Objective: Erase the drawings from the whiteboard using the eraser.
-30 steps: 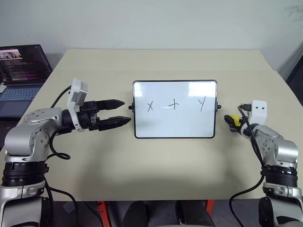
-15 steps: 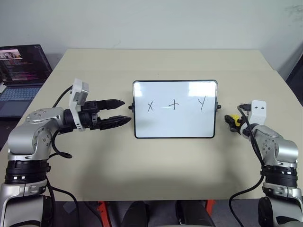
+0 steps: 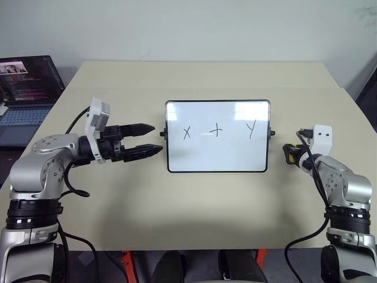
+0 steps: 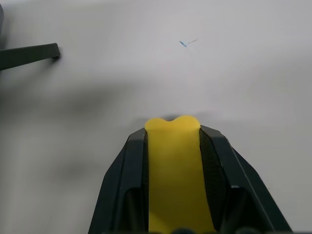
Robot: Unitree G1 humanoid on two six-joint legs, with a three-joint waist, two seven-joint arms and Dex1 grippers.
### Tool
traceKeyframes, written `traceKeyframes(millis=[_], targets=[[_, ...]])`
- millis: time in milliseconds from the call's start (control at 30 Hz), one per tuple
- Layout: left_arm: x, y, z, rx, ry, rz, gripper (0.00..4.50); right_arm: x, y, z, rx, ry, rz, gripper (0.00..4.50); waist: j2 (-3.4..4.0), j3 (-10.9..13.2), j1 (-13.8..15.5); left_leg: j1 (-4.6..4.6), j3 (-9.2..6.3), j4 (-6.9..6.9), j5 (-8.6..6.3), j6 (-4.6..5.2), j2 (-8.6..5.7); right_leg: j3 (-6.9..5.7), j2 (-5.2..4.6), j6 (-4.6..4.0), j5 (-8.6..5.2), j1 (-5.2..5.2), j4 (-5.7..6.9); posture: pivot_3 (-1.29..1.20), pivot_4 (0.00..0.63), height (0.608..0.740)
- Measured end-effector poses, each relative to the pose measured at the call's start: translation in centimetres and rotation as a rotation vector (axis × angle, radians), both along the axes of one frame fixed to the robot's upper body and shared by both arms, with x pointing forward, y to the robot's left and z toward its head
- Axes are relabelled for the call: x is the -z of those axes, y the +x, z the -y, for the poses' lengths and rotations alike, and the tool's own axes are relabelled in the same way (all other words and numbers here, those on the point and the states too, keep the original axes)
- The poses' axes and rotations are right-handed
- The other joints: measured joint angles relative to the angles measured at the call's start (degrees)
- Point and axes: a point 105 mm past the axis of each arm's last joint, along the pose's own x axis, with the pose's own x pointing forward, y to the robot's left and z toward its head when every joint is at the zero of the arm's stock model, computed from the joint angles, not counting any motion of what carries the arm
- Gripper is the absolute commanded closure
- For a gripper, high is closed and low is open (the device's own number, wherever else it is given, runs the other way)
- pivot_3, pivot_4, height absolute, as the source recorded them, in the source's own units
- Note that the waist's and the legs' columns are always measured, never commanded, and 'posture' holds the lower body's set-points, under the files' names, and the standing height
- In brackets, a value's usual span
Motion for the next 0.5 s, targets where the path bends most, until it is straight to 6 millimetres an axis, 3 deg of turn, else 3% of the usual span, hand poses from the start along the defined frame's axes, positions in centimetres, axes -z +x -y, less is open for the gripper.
traceKeyframes(millis=[233, 500], targets=[[-0.1, 0.0, 0.0, 0.002, 0.001, 0.009, 0.0, -0.3, 0.0, 0.0, 0.001, -0.007, 0.011, 3.4, 0.0, 0.0, 0.0, 0.0, 0.0, 0.0, 0.0, 0.0, 0.0, 0.0, 0.0, 0.0, 0.0, 0.0, 0.0, 0.0, 0.15, 0.74], [0.0, 0.1, 0.0, -0.004, -0.001, 0.011, 0.0, -4.3, -0.3, 0.8, -0.003, -0.13, 0.137, 3.4, 0.01, 0.01, 0.0, 0.0, -0.01, 0.0, 0.0, 0.0, 0.01, -0.01, 0.0, 0.0, 0.0, -0.01, 0.0, 0.0, 0.15, 0.74]])
